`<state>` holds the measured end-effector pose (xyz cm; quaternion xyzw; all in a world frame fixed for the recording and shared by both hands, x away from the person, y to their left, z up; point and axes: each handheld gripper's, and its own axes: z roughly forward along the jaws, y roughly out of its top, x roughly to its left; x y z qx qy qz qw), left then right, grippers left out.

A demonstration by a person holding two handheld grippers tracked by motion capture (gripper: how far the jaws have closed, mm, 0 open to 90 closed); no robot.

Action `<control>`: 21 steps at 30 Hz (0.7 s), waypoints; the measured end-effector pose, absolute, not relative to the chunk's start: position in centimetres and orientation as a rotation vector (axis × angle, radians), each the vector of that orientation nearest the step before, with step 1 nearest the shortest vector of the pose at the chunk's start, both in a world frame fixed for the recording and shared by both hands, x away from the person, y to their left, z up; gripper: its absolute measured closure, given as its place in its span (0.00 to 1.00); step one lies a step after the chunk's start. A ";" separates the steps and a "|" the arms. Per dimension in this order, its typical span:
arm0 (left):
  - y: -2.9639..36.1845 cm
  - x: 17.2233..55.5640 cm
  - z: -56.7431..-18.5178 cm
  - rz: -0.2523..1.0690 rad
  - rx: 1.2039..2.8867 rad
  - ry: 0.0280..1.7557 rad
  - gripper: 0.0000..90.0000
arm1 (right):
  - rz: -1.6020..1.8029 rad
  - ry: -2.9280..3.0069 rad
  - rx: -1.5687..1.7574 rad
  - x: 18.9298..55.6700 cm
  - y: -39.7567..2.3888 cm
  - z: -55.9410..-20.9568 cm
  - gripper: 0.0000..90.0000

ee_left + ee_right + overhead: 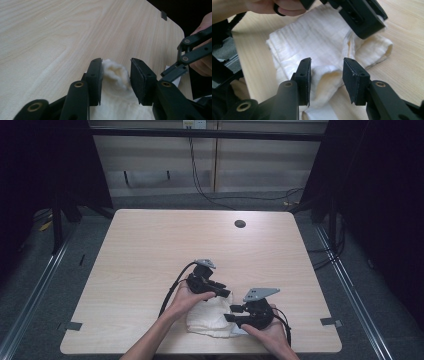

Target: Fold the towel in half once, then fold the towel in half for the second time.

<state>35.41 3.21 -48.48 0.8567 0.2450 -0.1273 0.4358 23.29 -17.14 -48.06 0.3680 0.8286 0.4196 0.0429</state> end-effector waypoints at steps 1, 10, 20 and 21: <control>3.3 35.4 -48.3 -0.311 2.142 0.603 0.66 | 1.285 2.531 1.123 23.4 -17.2 -48.1 0.66; 3.8 35.3 -47.8 -0.282 2.130 0.627 0.52 | 1.266 2.480 1.159 23.7 -17.9 -47.8 0.62; 5.3 35.1 -46.3 -0.211 2.115 0.640 0.45 | 1.289 2.400 1.177 23.7 -19.4 -46.9 0.58; 5.4 35.1 -46.2 -0.203 2.118 0.638 0.45 | 1.298 2.388 1.183 23.7 -19.6 -46.8 0.57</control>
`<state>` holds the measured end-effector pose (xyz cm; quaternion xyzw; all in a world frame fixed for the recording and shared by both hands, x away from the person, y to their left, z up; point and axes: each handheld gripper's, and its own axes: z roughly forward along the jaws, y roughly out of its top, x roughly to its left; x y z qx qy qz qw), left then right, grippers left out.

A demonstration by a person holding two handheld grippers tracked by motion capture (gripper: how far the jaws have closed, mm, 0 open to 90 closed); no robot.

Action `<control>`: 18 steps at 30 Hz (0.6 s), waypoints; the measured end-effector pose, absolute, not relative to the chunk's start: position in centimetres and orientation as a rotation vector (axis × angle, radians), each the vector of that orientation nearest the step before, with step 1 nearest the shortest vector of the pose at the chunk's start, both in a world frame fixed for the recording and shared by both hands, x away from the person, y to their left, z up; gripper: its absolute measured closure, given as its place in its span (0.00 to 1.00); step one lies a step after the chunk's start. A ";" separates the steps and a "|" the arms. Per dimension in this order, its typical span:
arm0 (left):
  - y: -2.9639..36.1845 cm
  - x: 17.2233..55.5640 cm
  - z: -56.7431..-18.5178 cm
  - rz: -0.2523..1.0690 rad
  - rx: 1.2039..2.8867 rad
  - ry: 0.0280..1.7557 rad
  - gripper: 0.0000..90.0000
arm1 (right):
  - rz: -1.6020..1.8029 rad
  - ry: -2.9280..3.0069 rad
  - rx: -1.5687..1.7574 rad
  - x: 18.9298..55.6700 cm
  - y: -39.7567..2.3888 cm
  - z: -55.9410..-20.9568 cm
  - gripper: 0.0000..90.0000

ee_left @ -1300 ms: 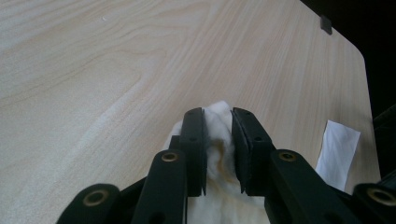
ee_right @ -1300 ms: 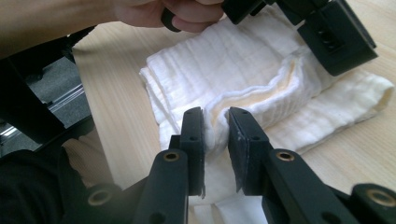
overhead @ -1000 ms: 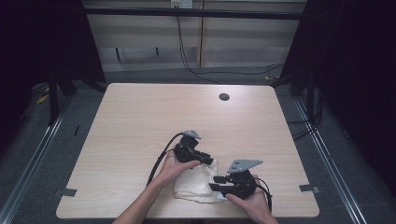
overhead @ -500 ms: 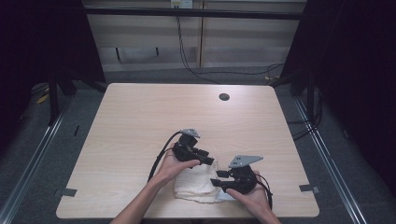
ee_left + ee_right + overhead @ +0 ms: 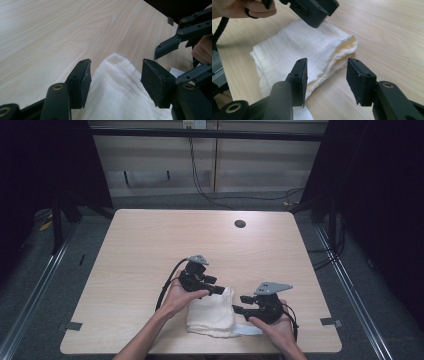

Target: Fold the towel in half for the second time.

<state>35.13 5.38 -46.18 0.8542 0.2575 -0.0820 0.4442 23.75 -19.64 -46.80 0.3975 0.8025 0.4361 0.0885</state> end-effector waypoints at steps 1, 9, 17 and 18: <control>5.6 35.1 -46.0 -0.192 2.124 0.637 0.45 | 1.297 2.382 1.180 23.8 -19.7 -46.7 0.57; 7.9 35.0 -45.0 -0.142 2.123 0.652 0.43 | 1.334 2.323 1.184 24.5 -20.6 -45.9 0.54; 11.0 35.1 -44.6 -0.103 2.116 0.691 0.40 | 1.341 2.261 1.235 24.4 -22.7 -45.6 0.52; 11.4 34.9 -44.5 -0.091 2.117 0.700 0.40 | 1.338 2.252 1.235 24.3 -22.8 -45.5 0.52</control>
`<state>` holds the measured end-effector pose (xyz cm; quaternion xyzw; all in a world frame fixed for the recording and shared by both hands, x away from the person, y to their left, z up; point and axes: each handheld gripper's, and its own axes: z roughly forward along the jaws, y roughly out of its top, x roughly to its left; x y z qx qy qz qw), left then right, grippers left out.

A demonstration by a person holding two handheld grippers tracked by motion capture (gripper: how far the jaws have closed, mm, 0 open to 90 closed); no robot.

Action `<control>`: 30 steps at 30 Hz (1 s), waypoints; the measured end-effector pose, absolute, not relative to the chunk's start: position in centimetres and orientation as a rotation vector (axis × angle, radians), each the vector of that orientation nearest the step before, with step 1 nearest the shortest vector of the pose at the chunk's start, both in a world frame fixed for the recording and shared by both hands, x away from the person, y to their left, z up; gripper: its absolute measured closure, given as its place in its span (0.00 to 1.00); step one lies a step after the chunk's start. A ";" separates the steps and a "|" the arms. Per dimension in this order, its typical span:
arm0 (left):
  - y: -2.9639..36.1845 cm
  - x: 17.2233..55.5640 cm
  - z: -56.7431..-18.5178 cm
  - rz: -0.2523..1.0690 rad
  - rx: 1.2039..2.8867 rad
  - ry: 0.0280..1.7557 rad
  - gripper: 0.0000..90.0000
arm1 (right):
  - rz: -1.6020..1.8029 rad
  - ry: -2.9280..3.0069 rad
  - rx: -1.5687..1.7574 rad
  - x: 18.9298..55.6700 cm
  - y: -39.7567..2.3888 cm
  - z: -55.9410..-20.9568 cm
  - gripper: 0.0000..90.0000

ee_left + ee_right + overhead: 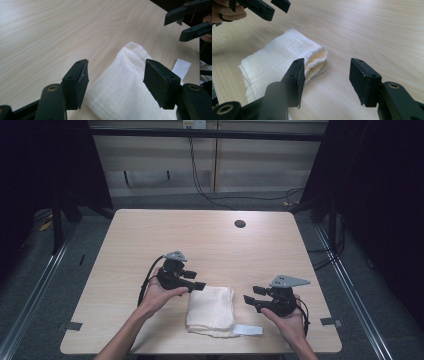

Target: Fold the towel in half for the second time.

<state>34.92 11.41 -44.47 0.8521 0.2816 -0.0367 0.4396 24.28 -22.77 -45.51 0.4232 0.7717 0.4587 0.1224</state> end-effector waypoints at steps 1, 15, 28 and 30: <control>11.9 34.8 -44.4 -0.079 2.118 0.704 0.39 | 1.337 2.246 1.234 24.2 -22.9 -45.4 0.51; 18.7 31.9 -43.9 0.012 2.096 0.788 0.36 | 1.292 2.176 1.269 22.3 -26.0 -44.5 0.47; 24.2 28.3 -45.4 0.114 2.042 0.950 0.35 | 1.264 2.052 1.405 21.9 -29.9 -46.0 0.34; 24.6 27.6 -46.0 0.117 2.033 0.957 0.34 | 1.249 2.043 1.420 21.8 -30.2 -46.5 0.33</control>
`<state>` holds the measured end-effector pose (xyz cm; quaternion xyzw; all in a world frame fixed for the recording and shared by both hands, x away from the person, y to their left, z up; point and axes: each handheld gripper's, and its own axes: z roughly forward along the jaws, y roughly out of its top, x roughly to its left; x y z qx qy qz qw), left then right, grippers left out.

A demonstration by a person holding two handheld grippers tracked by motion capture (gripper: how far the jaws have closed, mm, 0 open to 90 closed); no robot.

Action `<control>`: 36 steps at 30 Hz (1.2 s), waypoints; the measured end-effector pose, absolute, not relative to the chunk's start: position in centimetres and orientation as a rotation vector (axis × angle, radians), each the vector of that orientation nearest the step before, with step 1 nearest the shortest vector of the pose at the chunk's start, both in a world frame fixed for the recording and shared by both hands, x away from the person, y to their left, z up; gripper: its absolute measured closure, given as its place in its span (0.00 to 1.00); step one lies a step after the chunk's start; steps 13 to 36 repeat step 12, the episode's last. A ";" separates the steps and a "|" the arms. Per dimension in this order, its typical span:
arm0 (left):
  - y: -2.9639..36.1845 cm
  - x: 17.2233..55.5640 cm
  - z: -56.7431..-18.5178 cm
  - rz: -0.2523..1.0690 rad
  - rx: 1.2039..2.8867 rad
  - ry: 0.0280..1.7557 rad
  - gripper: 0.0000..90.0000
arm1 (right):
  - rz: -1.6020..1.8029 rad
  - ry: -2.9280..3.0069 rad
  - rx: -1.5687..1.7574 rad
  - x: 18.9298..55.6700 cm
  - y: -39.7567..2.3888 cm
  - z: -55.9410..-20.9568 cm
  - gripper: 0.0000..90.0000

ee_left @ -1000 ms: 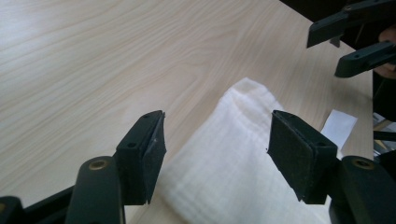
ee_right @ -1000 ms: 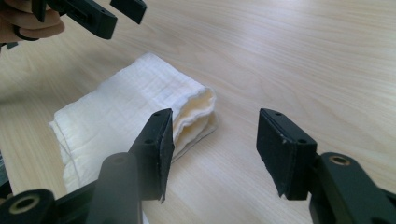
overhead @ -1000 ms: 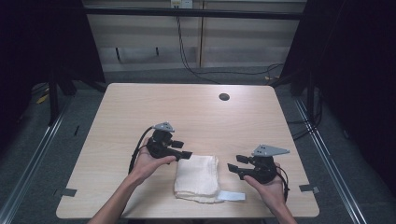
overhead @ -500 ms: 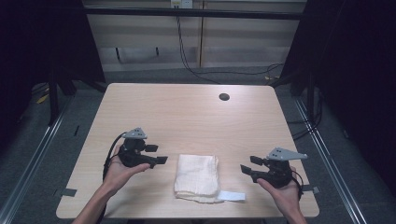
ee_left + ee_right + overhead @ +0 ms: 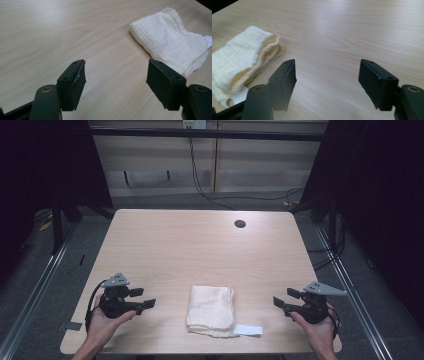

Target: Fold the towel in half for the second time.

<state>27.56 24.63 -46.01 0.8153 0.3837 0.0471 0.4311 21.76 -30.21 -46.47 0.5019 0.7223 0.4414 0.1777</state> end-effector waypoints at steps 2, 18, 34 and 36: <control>25.0 26.9 -46.3 0.112 2.035 0.954 0.34 | 1.245 2.031 1.443 21.7 -30.6 -46.8 0.31; 24.6 26.7 -47.1 0.145 2.034 0.938 0.35 | 1.246 2.001 1.498 21.8 -30.9 -47.6 0.29; 24.6 26.7 -47.1 0.145 2.034 0.938 0.35 | 1.246 2.001 1.498 21.8 -30.9 -47.6 0.29; 24.6 26.7 -47.1 0.145 2.034 0.938 0.35 | 1.246 2.001 1.498 21.8 -30.9 -47.6 0.29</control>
